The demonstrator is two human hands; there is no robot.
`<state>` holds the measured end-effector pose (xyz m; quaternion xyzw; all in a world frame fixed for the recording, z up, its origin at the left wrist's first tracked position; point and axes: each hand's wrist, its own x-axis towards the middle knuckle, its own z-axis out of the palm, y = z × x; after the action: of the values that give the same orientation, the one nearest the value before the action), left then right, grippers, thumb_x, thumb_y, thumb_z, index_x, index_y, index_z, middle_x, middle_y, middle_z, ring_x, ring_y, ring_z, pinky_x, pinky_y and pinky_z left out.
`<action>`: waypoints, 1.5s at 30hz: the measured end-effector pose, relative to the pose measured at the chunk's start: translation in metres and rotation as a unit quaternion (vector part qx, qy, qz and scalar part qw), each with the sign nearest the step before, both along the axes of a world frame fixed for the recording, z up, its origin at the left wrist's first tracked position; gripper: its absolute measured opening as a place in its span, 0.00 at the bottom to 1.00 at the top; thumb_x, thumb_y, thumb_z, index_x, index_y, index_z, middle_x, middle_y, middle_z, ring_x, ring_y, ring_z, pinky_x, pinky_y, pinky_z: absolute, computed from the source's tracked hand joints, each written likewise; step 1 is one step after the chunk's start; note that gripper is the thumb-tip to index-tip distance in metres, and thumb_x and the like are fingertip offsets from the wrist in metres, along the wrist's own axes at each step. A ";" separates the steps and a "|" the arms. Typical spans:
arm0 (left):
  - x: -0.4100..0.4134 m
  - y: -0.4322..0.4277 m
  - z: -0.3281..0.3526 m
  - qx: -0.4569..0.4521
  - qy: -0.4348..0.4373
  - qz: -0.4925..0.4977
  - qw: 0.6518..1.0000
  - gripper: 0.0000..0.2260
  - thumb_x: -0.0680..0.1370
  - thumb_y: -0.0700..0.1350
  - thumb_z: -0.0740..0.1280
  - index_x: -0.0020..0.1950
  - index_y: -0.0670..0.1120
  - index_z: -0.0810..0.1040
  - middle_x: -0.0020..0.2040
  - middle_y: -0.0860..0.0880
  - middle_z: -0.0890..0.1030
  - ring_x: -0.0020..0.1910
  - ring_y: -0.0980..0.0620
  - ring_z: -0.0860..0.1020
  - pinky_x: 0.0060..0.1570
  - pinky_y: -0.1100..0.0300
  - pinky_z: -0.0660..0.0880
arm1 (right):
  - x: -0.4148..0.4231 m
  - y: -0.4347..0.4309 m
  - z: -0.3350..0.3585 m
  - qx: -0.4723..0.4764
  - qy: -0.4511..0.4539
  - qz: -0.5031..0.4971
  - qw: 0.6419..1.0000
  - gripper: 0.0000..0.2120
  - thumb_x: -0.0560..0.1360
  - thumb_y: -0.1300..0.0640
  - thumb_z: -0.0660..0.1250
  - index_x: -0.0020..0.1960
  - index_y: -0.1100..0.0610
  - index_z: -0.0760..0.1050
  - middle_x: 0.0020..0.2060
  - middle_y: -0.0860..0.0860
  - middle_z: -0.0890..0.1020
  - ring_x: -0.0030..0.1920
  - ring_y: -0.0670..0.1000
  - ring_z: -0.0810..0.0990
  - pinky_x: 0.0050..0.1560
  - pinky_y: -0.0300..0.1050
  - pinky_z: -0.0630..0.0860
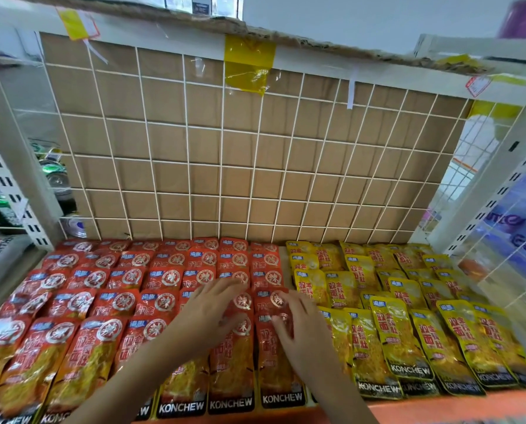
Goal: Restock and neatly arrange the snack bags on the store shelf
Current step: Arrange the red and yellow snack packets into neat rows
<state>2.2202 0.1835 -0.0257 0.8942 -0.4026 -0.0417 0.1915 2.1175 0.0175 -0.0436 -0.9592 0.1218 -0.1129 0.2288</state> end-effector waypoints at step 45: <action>-0.033 -0.005 -0.041 0.084 -0.146 0.050 0.984 0.28 0.80 0.62 0.42 0.68 0.48 0.70 0.64 0.49 0.76 0.63 0.48 0.75 0.64 0.48 0.57 | 0.018 0.012 0.006 0.087 0.054 -0.015 0.995 0.34 0.79 0.49 0.59 0.77 0.52 0.44 0.76 0.47 0.46 0.75 0.46 0.49 0.71 0.38 0.54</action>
<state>2.1868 0.1788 -0.0668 0.9225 -0.3763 0.0654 0.0563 2.1354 0.0291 -0.0379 -0.9385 0.1581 -0.0531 0.3023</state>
